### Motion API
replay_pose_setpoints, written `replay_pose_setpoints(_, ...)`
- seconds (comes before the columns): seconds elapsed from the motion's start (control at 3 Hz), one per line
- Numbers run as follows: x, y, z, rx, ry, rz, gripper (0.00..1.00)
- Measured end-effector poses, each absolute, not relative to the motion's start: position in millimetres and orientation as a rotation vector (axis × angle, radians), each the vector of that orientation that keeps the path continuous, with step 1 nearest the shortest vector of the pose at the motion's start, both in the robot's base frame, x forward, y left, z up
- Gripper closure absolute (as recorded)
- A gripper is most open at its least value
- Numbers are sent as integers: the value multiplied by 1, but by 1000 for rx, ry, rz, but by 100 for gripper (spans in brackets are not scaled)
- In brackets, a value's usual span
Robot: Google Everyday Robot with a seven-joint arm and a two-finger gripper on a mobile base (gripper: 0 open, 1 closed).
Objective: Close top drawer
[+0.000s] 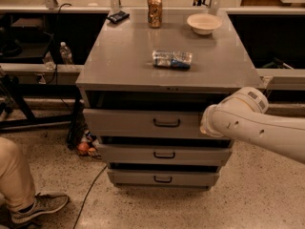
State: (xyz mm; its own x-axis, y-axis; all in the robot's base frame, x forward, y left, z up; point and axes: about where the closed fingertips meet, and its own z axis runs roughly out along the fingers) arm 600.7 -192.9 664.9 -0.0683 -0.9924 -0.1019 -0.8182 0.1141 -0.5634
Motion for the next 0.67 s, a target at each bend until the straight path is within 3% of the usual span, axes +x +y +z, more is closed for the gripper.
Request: replay_pose_setpoints(0.67, 614, -187, 664, -1789, 1921, -478, 100)
